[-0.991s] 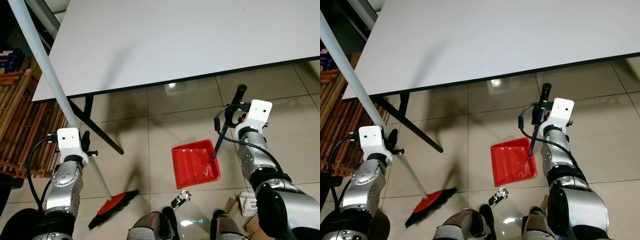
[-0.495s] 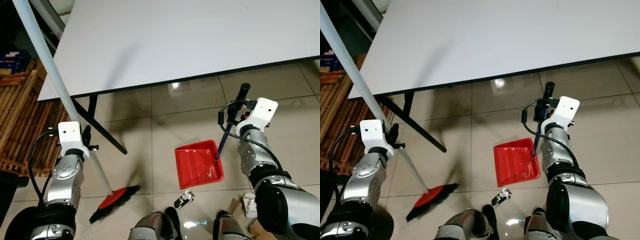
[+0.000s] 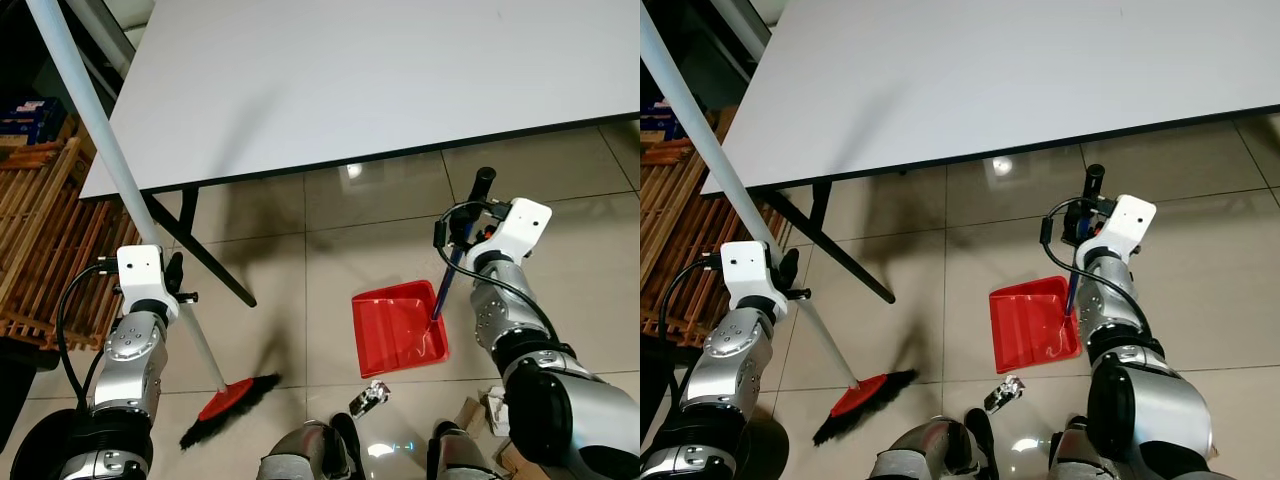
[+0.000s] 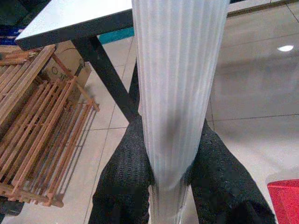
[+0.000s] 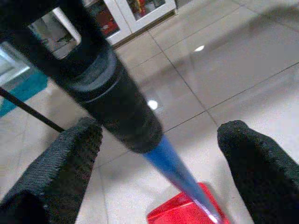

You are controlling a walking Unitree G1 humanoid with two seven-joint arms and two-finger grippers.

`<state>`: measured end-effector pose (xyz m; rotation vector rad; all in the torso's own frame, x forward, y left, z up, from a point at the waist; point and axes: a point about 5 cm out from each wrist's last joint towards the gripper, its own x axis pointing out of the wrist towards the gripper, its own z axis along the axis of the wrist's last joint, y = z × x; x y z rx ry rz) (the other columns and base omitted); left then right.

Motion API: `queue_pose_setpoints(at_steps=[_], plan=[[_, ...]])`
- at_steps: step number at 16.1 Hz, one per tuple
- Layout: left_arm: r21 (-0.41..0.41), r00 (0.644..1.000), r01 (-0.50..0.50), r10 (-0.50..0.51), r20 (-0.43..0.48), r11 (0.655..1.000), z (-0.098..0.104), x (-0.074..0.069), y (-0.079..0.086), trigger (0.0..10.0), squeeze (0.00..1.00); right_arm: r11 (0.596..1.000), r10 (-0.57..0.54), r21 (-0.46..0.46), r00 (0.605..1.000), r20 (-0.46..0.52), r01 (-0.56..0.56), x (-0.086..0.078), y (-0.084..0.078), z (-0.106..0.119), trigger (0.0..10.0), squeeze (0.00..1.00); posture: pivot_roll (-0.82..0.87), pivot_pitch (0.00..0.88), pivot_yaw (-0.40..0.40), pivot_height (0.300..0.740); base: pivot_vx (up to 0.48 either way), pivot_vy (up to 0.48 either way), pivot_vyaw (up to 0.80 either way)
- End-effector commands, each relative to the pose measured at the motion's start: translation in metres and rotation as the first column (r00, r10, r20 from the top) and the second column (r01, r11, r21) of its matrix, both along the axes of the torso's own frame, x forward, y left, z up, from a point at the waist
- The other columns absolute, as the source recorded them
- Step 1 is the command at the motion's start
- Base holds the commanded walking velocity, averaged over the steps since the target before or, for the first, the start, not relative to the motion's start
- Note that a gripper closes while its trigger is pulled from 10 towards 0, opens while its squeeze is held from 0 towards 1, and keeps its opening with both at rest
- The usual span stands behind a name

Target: Sweep floor

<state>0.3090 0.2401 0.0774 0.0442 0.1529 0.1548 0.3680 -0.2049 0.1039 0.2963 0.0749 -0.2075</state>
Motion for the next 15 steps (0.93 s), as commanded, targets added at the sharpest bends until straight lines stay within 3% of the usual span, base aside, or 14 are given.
queue_pose_setpoints(at_steps=[1,15], plan=[[0.017,1.0,-0.028,0.028,0.002,0.999,0.0006,-0.0053,0.0105,10.0,0.0,0.999,0.029,0.023,0.999,-0.022,-0.028,-0.0001,0.0104,-0.0052,0.0,0.0,-0.02,0.209,0.286,0.74,0.0,0.0,0.0],[0.0,0.999,-0.043,0.043,-0.005,0.999,-0.0058,-0.0113,0.0089,10.0,0.0,0.999,0.041,0.015,0.999,-0.029,-0.04,-0.0007,0.0104,-0.0065,0.0,0.0,-0.03,0.216,0.264,0.74,0.0,0.0,0.0]])
